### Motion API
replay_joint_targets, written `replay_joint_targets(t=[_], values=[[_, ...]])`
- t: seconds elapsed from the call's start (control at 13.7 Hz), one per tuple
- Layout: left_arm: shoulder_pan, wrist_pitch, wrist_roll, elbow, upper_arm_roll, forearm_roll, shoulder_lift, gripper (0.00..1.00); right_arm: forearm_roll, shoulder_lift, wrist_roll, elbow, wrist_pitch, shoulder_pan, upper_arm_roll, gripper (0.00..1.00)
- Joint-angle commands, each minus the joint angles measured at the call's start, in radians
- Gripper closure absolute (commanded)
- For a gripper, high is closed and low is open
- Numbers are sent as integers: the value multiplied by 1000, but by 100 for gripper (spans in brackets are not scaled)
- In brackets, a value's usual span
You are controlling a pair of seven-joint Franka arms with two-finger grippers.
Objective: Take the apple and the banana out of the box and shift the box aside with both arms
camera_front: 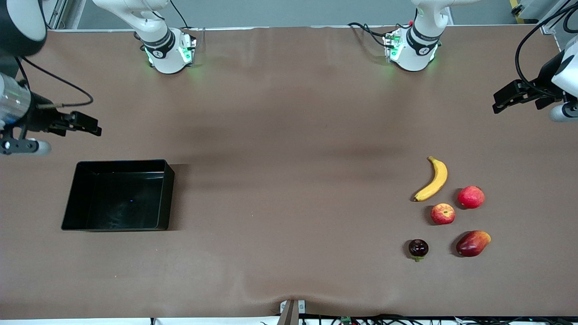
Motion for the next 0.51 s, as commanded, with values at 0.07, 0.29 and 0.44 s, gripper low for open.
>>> replay_joint_targets(t=[0.07, 0.29, 0.44], values=[[3, 2, -9, -5, 5, -20, -8, 0, 5, -5, -129, 64, -26, 7, -15, 0], [3, 1, -7, -3, 3, -20, -11, 0, -4, -42, -8, 58, -27, 14, -15, 0], [3, 1, 4, -3, 3, -20, -11, 0, -8, -62, 63, 50, -44, 27, -15, 0]])
